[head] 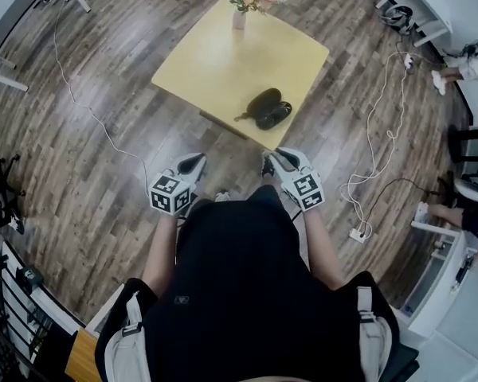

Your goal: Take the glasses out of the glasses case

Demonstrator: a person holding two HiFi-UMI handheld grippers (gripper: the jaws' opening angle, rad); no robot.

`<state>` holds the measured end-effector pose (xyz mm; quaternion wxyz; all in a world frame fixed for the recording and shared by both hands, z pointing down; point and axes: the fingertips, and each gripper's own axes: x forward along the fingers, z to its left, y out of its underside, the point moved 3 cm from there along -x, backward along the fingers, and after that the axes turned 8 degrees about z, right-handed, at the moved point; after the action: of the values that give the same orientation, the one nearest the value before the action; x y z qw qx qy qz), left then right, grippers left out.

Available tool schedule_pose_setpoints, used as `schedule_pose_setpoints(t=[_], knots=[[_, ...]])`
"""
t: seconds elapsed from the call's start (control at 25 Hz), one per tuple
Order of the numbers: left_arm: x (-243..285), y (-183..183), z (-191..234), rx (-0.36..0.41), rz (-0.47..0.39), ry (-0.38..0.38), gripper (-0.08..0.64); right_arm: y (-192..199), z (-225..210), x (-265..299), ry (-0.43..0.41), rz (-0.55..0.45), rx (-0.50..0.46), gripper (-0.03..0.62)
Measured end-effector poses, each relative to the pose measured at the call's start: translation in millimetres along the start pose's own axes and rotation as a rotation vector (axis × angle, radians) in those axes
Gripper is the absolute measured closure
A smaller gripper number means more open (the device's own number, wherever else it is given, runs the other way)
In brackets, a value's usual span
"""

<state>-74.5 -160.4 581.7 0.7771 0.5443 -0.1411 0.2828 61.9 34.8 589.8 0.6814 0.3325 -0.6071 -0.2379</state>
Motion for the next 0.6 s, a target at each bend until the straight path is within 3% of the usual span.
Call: schedule_pose_setpoints(t=[0.6], knots=[[58,-46,17,-0.101,-0.047,-0.13,0.549,-21,-90,58,-0.163,0.048,-0.133,0.518]])
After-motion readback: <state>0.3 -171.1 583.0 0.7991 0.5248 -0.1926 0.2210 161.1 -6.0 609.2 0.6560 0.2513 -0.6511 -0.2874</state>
